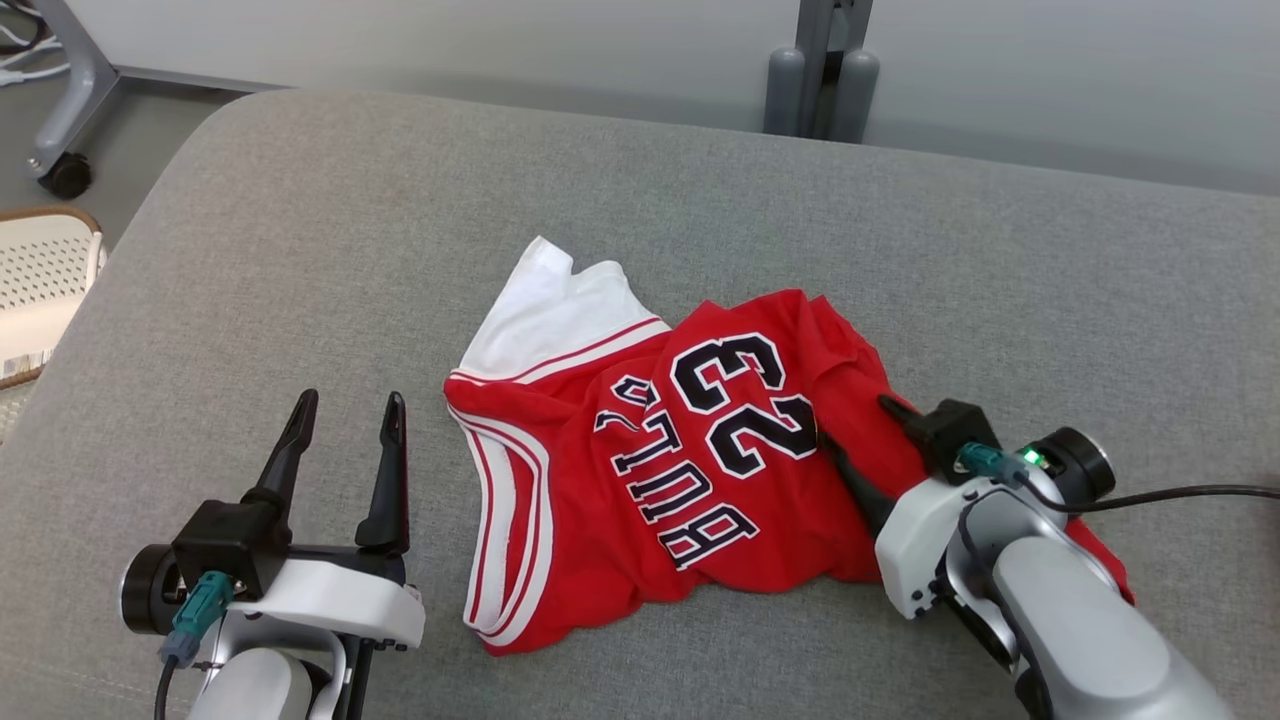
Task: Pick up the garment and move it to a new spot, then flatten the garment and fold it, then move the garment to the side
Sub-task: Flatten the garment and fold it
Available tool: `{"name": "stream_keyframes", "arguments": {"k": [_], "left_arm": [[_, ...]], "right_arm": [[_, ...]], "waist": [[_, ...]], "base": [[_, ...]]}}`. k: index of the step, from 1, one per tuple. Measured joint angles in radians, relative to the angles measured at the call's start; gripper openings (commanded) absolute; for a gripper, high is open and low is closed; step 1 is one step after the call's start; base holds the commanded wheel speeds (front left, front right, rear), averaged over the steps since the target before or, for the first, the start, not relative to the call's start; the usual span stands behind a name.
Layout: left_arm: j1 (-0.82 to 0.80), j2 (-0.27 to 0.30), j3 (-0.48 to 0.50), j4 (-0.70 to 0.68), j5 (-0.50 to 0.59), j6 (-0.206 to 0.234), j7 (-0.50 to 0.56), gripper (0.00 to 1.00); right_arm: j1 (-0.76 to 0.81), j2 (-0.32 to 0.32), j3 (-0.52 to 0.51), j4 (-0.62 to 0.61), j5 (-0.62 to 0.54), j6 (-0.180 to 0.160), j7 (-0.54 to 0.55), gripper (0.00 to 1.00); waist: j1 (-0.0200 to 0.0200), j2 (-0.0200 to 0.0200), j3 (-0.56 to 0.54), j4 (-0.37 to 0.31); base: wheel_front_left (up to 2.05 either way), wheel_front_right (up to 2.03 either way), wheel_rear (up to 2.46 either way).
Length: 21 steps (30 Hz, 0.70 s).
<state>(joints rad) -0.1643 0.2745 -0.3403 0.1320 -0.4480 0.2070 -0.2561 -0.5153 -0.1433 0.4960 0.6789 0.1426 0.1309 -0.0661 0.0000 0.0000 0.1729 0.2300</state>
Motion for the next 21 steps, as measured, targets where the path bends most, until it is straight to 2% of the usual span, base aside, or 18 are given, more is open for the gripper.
{"name": "stream_keyframes", "arguments": {"k": [1,3,11,17,20,21], "left_arm": [[-0.005,-0.002,0.002,0.006,0.002,-0.004,-0.001,1.0],[-0.009,-0.006,0.007,0.014,0.007,-0.01,-0.001,1.0],[-0.022,-0.024,0.036,0.026,0.031,-0.035,-0.003,1.0],[-0.034,-0.042,0.044,0.021,0.056,-0.064,-0.003,1.0],[-0.054,-0.053,0.044,0.024,0.073,-0.076,-0.004,1.0],[-0.057,-0.059,0.045,0.025,0.078,-0.082,-0.004,1.0]], "right_arm": [[-0.01,0.003,-0.009,0.015,0.0,0.0,-0.012,0.49],[-0.027,0.01,-0.019,0.04,0.0,0.0,-0.023,0.0],[-0.067,0.009,-0.098,0.075,0.045,0.0,-0.083,0.0],[-0.137,-0.061,-0.221,0.129,0.07,0.0,-0.099,0.0],[-0.174,-0.074,-0.238,0.18,0.095,0.0,-0.112,0.0],[-0.186,-0.072,-0.241,0.198,0.101,0.0,-0.113,0.24]], "waist": [[0.0,0.0,0.004,0.001],[0.0,0.0,0.007,0.0],[0.0,0.0,0.011,-0.022],[0.0,0.0,0.027,-0.031],[0.0,0.0,0.041,-0.032],[0.0,0.0,0.046,-0.033]], "base": [[0.0,0.0,0.0],[0.0,0.0,0.0],[0.0,0.0,0.0],[0.0,0.0,0.0],[0.0,0.0,0.0],[0.0,0.0,0.0]]}}
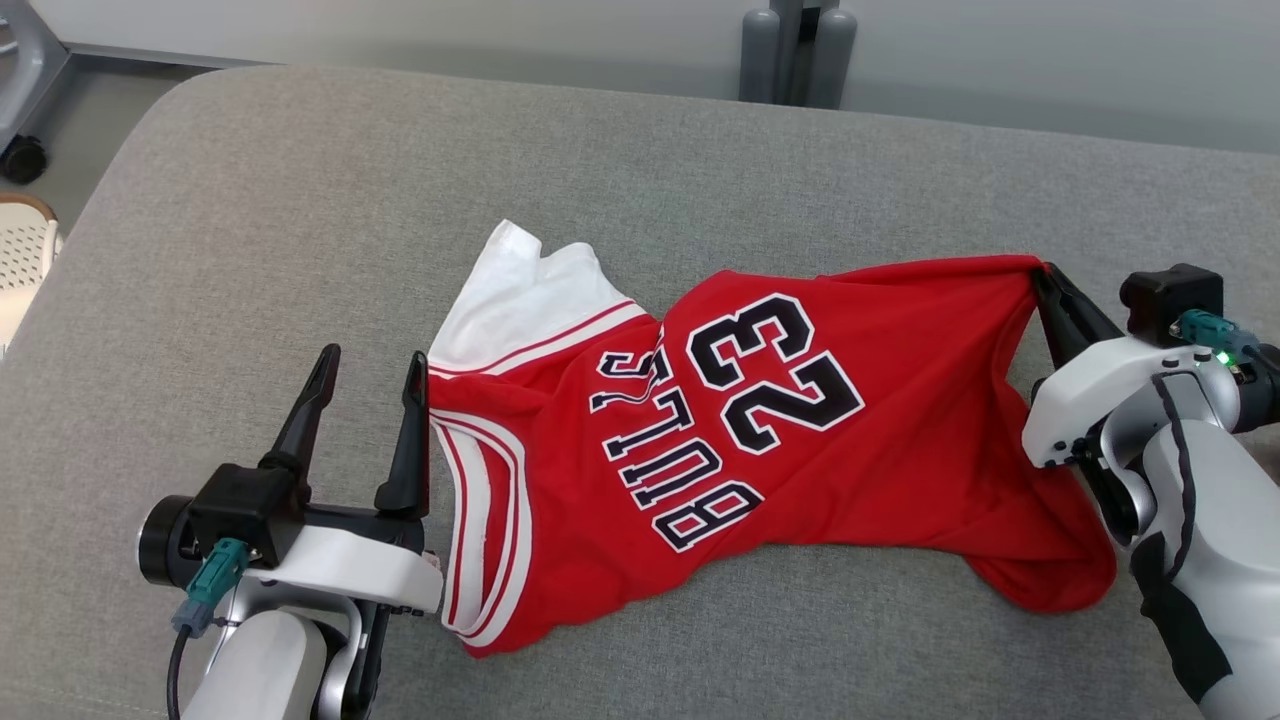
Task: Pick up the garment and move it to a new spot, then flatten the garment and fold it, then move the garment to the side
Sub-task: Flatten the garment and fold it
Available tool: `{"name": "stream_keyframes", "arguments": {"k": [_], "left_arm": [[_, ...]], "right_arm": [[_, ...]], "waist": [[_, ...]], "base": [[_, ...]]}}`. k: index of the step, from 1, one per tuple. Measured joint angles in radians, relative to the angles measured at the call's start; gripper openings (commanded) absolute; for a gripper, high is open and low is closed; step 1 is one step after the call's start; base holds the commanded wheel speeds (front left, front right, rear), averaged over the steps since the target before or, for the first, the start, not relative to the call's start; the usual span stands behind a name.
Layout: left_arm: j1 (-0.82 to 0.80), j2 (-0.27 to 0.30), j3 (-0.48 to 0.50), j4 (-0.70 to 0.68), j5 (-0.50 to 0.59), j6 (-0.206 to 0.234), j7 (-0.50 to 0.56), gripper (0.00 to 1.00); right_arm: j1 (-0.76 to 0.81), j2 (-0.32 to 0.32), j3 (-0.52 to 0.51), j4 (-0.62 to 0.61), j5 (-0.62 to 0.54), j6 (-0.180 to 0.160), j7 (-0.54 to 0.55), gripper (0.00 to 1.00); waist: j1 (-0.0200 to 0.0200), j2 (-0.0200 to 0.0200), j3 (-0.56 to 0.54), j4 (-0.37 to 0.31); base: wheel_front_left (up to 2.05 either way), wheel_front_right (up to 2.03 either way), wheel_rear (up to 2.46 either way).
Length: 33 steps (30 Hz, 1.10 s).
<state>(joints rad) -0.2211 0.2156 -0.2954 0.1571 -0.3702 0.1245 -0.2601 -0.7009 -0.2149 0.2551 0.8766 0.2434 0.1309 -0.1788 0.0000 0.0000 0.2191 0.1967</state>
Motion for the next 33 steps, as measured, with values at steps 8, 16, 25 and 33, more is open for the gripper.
{"name": "stream_keyframes", "arguments": {"k": [8,16,25,33], "left_arm": [[-0.009,-0.012,0.017,0.021,0.024,-0.022,0.0,1.0],[0.01,-0.003,0.041,0.032,0.036,-0.031,0.0,1.0],[0.054,0.026,0.056,0.021,0.049,-0.021,0.0,1.0],[0.116,0.051,0.064,-0.016,0.052,0.008,0.023,1.0]], "right_arm": [[-0.048,0.014,-0.04,0.1,0.084,0.0,-0.06,1.0],[0.057,-0.044,-0.154,-0.015,0.108,0.0,-0.083,1.0],[0.265,0.008,-0.242,-0.385,-0.006,0.0,-0.086,1.0],[0.5,0.078,-0.23,-0.673,-0.086,0.0,-0.034,1.0]], "waist": [[0.0,0.0,0.007,-0.032],[0.0,0.0,-0.036,-0.079],[0.0,0.0,-0.085,-0.135],[0.0,0.0,-0.143,-0.169]], "base": [[0.0,0.0,0.0],[0.0,0.0,0.0],[0.0,0.0,0.0],[0.0,0.0,0.0]]}}
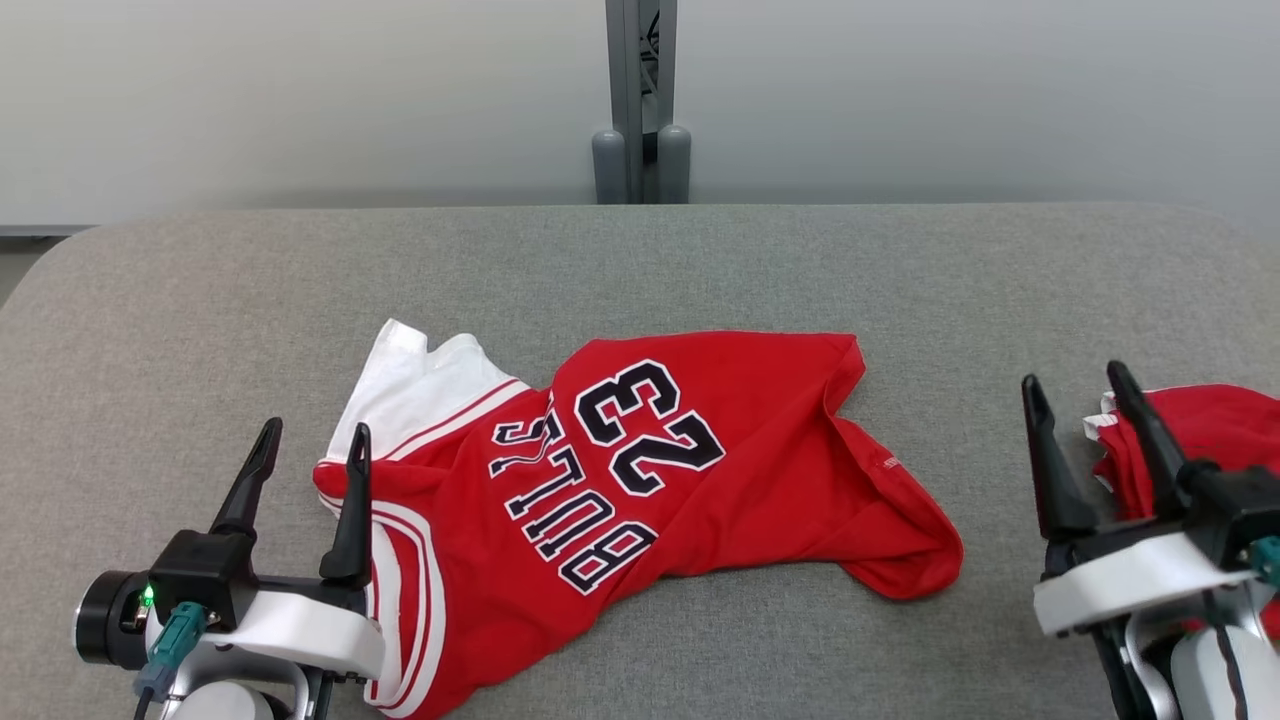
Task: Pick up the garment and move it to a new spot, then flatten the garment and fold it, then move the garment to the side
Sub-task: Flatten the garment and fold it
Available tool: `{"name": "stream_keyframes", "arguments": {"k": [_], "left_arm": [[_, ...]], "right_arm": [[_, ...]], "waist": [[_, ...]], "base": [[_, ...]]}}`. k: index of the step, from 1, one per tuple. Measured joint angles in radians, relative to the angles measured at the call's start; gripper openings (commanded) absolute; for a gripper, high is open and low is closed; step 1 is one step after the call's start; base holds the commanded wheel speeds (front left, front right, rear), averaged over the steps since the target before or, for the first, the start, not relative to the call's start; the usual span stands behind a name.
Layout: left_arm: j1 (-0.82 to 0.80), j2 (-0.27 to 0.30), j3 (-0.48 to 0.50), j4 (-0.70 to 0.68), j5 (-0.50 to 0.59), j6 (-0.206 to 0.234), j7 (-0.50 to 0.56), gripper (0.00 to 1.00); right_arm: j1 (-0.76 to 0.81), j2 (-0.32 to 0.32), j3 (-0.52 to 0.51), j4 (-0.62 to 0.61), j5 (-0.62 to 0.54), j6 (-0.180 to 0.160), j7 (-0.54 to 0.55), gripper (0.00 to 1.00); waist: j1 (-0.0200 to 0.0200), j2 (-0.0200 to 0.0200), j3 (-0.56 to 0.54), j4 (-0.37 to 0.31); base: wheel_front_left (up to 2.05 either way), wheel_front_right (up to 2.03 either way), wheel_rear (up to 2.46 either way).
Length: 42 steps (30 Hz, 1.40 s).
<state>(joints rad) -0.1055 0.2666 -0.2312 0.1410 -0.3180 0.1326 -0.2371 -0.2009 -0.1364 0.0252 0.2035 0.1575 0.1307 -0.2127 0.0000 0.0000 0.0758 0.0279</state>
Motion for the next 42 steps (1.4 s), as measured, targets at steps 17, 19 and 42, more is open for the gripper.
{"name": "stream_keyframes", "arguments": {"k": [17,19,42], "left_arm": [[0.066,0.035,0.01,-0.072,-0.007,0.033,0.043,1.0],[0.069,0.036,0.008,-0.078,-0.007,0.036,0.049,1.0],[0.125,0.086,-0.2,-0.012,-0.027,-0.074,0.423,1.0]], "right_arm": [[0.268,0.078,-0.025,-0.298,-0.053,0.0,0.142,1.0],[0.268,0.08,-0.025,-0.305,-0.053,0.0,0.146,1.0],[0.226,0.086,-0.007,-0.322,-0.044,0.0,0.159,1.0]], "waist": [[0.0,0.0,-0.047,-0.018],[0.0,0.0,-0.047,-0.017],[0.0,0.0,0.044,0.02]], "base": [[0.0,0.0,0.0],[0.0,0.0,0.0],[0.0,0.0,0.0]]}}
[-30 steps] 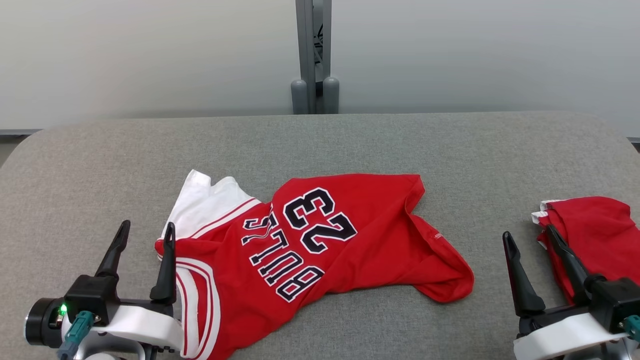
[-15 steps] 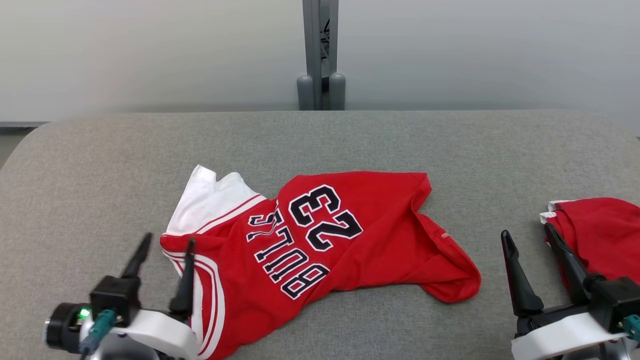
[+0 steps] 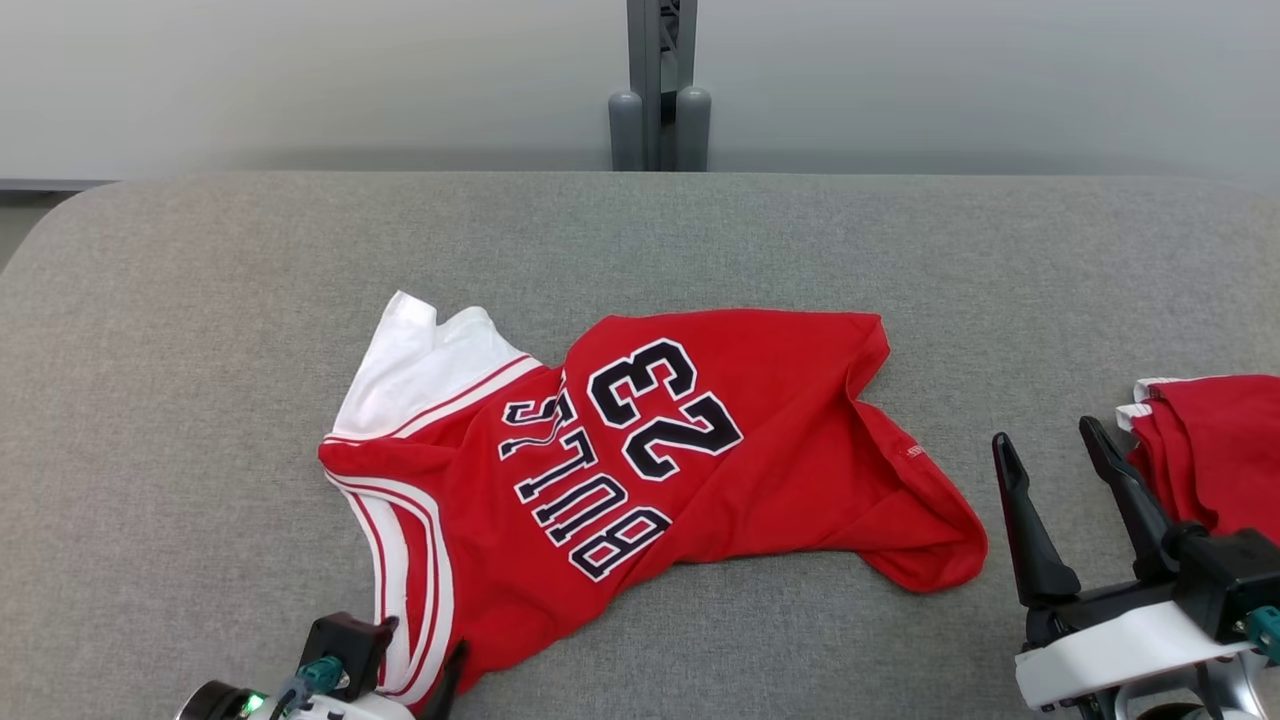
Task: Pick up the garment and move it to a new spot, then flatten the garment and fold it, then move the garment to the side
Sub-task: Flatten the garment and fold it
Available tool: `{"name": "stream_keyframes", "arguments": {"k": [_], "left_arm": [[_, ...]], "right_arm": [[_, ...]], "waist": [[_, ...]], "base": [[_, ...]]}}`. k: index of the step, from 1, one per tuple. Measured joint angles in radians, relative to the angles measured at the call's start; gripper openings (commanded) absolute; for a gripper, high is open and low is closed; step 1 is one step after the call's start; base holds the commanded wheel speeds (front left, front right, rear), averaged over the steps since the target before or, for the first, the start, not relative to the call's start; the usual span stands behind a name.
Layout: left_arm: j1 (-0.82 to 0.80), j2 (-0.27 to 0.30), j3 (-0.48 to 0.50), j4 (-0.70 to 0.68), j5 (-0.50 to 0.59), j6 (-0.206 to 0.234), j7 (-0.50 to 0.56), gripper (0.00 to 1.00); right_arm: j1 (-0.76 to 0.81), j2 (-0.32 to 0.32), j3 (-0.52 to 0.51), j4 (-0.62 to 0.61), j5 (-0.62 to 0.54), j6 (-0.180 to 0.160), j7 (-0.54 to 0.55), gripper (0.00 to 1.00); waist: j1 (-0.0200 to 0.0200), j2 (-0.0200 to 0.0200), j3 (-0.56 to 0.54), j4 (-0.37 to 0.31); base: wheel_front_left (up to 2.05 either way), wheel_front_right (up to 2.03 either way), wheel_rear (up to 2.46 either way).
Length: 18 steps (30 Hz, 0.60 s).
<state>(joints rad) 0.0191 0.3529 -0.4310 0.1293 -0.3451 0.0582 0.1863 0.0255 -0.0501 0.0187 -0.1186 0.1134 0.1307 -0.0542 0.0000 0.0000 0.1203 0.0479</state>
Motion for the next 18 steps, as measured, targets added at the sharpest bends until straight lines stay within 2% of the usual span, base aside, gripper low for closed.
{"name": "stream_keyframes", "arguments": {"k": [5,8,9,13,18], "left_arm": [[-0.01,-0.004,-0.021,0.057,-0.012,-0.029,0.02,1.0],[-0.026,-0.001,-0.032,0.05,-0.014,-0.043,0.025,0.04],[-0.029,0.007,-0.036,0.039,-0.009,-0.049,0.026,0.0],[-0.049,0.055,-0.058,-0.055,0.02,-0.077,0.049,0.0],[-0.087,0.16,-0.077,-0.259,0.068,-0.123,0.126,0.0]], "right_arm": [[-0.013,0.0,-0.002,0.001,-0.001,0.0,-0.004,1.0],[-0.016,0.0,-0.006,0.002,-0.001,0.0,-0.007,1.0],[-0.016,0.0,-0.012,0.002,-0.001,0.0,-0.007,1.0],[-0.008,0.0,-0.051,-0.006,0.001,0.0,-0.008,1.0],[-0.001,0.0,-0.073,-0.019,0.006,0.0,-0.008,1.0]], "waist": [[0.0,0.0,0.008,-0.005],[0.0,0.0,0.01,-0.006],[0.0,0.0001,0.01,-0.004],[0.0,0.0,0.009,0.018],[0.0001,0.0,0.004,0.049]], "base": [[0.0,0.0,0.0],[0.0,0.0,0.0],[0.0,0.0,0.0],[0.0,0.0,0.0],[0.0,0.0,0.0]]}}
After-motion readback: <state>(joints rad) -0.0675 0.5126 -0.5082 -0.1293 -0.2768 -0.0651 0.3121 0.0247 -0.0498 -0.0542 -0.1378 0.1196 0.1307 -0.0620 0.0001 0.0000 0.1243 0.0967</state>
